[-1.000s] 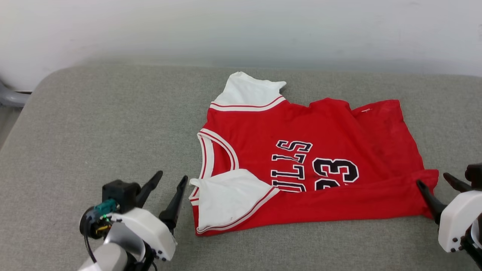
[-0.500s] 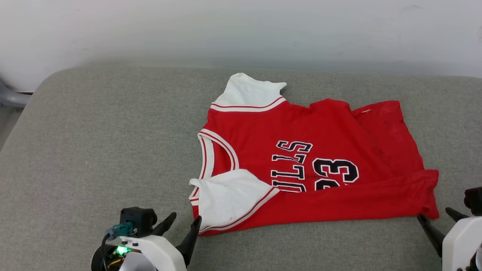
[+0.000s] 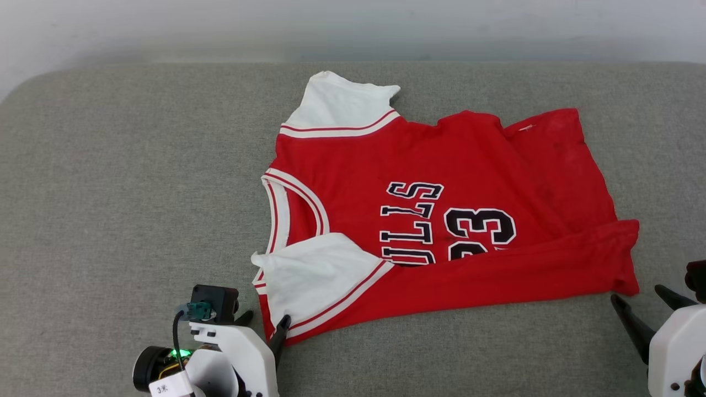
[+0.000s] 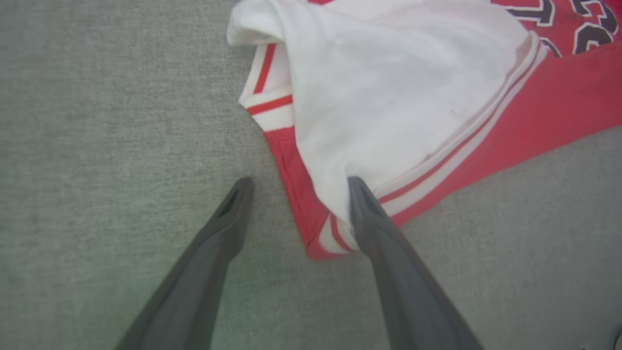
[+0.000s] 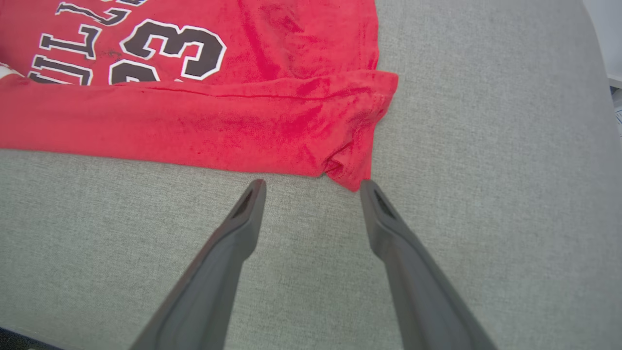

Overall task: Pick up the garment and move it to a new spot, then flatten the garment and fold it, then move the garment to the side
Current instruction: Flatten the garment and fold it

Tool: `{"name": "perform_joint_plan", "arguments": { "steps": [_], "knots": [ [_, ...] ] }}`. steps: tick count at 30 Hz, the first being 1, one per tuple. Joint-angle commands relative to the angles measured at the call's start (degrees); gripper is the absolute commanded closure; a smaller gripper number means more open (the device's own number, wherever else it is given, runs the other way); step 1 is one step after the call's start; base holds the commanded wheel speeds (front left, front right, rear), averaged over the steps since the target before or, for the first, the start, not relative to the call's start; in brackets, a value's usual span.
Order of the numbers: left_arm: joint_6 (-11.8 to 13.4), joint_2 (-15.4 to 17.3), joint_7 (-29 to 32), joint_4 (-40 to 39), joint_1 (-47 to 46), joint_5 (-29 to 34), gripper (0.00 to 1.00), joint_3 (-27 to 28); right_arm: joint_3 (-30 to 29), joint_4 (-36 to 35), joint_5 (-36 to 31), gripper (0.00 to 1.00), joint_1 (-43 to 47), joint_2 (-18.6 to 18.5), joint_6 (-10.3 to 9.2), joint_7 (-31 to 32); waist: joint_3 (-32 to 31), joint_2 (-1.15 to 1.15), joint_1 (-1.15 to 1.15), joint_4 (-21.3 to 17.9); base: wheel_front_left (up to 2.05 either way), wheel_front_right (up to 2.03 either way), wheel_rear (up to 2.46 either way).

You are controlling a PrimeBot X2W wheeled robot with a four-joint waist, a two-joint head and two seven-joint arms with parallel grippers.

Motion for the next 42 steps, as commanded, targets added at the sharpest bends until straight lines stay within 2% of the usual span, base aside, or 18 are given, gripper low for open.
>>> {"name": "perform_joint_plan", "arguments": {
  "steps": [1,8,9,10,13,16,22,32,42],
  "knots": [
    [0.3,-0.1,0.2,0.4,-0.5,0.4,0.00,-0.1,-0.1,-0.3,-0.3,0.00,-0.6,0.3,-0.07,-0.1,0.7,0.00,0.00,-0.6,0.00,0.00,0.00],
    [-0.8,-0.9,2.5,5.6,-0.3,-0.5,0.00,-2.2,-0.4,0.1,-0.8,0.00,-1.0,0.3,-0.07,-0.8,2.2,0.00,0.00,-1.2,0.00,0.00,0.00],
    [-1.2,-1.0,3.4,6.4,0.1,-0.6,0.45,-2.9,-0.3,0.3,-0.9,0.00,-1.1,0.3,-0.07,-0.8,2.3,0.00,0.00,-1.2,0.00,0.00,0.00],
    [-1.7,-1.0,4.1,7.1,0.4,-0.9,1.00,-3.4,-0.3,0.5,-1.1,0.00,-1.2,0.1,-0.07,-0.8,2.3,0.00,0.00,-1.1,0.00,0.00,0.00],
    [-2.7,-1.4,4.2,8.5,0.7,-1.2,1.00,-4.2,-0.4,1.3,-1.3,0.00,-1.4,-0.2,-0.07,-0.9,1.7,0.00,0.00,-0.6,0.00,0.00,0.00],
    [-2.7,-1.5,1.7,8.6,0.5,-1.1,1.00,-3.2,-0.4,2.3,-1.8,0.00,-1.4,-1.0,-0.07,-0.4,0.6,0.00,0.00,0.0,0.00,0.00,0.00],
    [-2.2,-0.9,-3.7,4.3,-1.1,0.0,1.00,-0.6,-1.2,5.7,-2.8,0.00,-3.3,-2.1,-0.07,1.7,-0.6,0.00,0.00,1.6,0.00,0.00,0.00],
    [-1.8,0.3,-4.9,-3.2,-3.1,1.9,1.00,-0.5,-1.0,17.8,-6.2,0.00,-11.2,-1.3,-0.07,4.9,2.0,0.00,0.00,4.0,0.00,0.00,0.00],
    [-2.6,0.3,-4.7,-3.1,-3.7,2.1,1.00,-1.5,1.6,29.1,-6.5,0.00,-13.0,0.7,-0.05,5.7,4.2,0.00,0.00,5.2,0.00,0.00,0.00]
  ]
}}
